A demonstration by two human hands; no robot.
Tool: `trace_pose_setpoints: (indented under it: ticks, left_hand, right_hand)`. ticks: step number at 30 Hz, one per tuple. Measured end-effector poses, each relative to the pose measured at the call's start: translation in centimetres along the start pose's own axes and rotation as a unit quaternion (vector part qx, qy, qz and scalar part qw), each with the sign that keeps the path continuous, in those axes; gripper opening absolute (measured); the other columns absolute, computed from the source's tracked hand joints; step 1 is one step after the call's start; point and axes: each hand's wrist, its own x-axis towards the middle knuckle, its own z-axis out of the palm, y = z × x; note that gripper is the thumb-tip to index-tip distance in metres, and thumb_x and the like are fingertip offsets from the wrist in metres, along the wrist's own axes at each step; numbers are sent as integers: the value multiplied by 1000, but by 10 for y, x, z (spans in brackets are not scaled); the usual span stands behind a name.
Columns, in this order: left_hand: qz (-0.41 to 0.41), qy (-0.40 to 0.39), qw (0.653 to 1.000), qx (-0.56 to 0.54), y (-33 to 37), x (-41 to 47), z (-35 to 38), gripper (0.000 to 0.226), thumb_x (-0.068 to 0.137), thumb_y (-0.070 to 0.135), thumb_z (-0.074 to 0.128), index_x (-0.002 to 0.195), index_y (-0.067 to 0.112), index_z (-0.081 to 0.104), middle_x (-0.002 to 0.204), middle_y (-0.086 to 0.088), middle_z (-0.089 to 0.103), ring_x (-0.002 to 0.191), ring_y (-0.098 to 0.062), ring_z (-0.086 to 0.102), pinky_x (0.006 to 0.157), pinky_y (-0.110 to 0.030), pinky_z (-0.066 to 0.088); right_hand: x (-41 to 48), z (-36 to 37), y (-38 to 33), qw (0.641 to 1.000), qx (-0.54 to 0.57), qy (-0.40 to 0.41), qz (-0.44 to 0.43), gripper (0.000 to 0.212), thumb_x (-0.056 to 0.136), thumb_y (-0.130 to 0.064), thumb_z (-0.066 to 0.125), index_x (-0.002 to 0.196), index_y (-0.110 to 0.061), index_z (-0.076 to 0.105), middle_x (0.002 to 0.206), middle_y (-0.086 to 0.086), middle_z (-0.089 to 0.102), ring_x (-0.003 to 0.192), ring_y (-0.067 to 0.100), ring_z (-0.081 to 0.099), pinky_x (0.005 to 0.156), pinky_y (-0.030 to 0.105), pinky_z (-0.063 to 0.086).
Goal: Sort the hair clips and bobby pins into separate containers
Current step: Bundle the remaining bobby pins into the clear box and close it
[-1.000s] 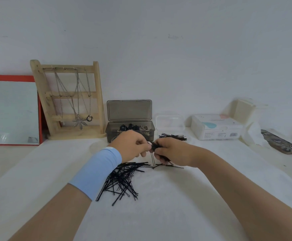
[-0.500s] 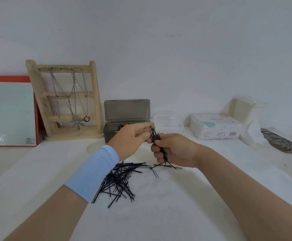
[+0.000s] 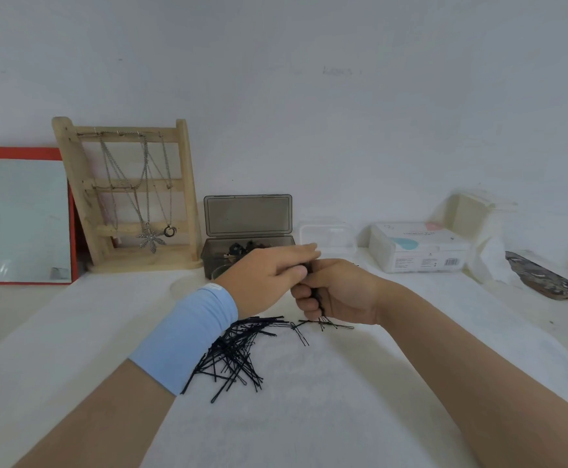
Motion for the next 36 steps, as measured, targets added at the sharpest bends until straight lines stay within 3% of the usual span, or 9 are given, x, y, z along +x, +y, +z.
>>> trace_pose_setpoints:
  ticks: [5, 8, 11, 14, 18, 22, 29, 33, 36]
  left_hand:
    - [-18, 7, 997, 73, -5, -1, -9, 36, 100, 30, 47, 133, 40, 57, 117, 23, 68, 110, -2, 61, 100, -14, 40]
    - [-45, 24, 994, -95, -2, 3, -8, 34, 102, 34, 46, 134, 42, 54, 101, 18, 71, 99, -4, 64, 88, -18, 47]
    - [-197, 88, 875, -432, 10, 12, 3, 17, 103, 35, 43, 111, 29, 57, 112, -5, 65, 100, -17, 61, 79, -22, 53]
    - [-310, 27, 774, -552, 8, 14, 13, 60, 101, 54, 36, 134, 5, 47, 125, -19, 60, 111, -34, 60, 93, -44, 50]
    - [-301, -60, 671, -675, 11, 9, 15, 85, 99, 59, 34, 143, -14, 31, 130, -35, 55, 115, -47, 59, 96, -51, 48]
    - [-269, -23, 601, -752, 14, 11, 14, 77, 102, 46, 39, 133, -24, 32, 125, -43, 53, 116, -53, 55, 93, -56, 47]
    - [-269, -48, 637, -721, 2, 11, 8, 72, 101, 47, 35, 127, -19, 47, 128, -36, 55, 119, -47, 55, 96, -54, 45]
    - [-305, -36, 700, -645, 2, 11, 5, 77, 100, 49, 36, 148, -11, 23, 145, -34, 38, 130, -47, 46, 103, -53, 40]
    - [-285, -18, 675, -681, 7, 11, 5, 76, 102, 44, 36, 147, -15, 19, 135, -39, 47, 121, -49, 54, 99, -52, 45]
  right_hand:
    - [-5, -3, -3, 1000, -1, -17, 21, 22, 104, -7, 31, 94, -16, 48, 72, 0, 36, 59, 16, 32, 56, 26, 28]
    - [-6, -3, -6, 1000, 23, -19, 5, 22, 103, -8, 31, 90, -18, 46, 70, -1, 34, 59, 16, 29, 54, 25, 27]
    - [-1, -1, -15, 987, 139, 38, -71, 23, 102, -7, 30, 88, -18, 45, 68, -1, 36, 58, 16, 31, 54, 25, 31]
    - [2, -3, -23, 957, 218, 94, -167, 22, 100, -3, 29, 89, -16, 44, 68, 0, 38, 57, 17, 35, 56, 27, 34]
    - [4, 0, -23, 937, 235, 132, -223, 24, 98, 2, 30, 89, -16, 44, 70, 2, 37, 59, 18, 37, 60, 29, 34]
    - [5, 2, -21, 937, 199, 163, -236, 26, 97, 5, 32, 90, -17, 43, 71, 3, 41, 59, 17, 39, 61, 29, 34]
    - [7, 6, -14, 964, 52, 174, -195, 29, 101, 8, 28, 93, -16, 43, 75, 5, 54, 62, 18, 48, 69, 33, 45]
    - [6, 5, -20, 953, 89, 176, -231, 30, 100, 10, 27, 92, -15, 42, 71, 4, 47, 59, 18, 38, 65, 31, 46]
    - [6, 3, -20, 947, 78, 191, -245, 31, 99, 9, 27, 91, -17, 42, 74, 3, 54, 62, 18, 42, 64, 31, 39]
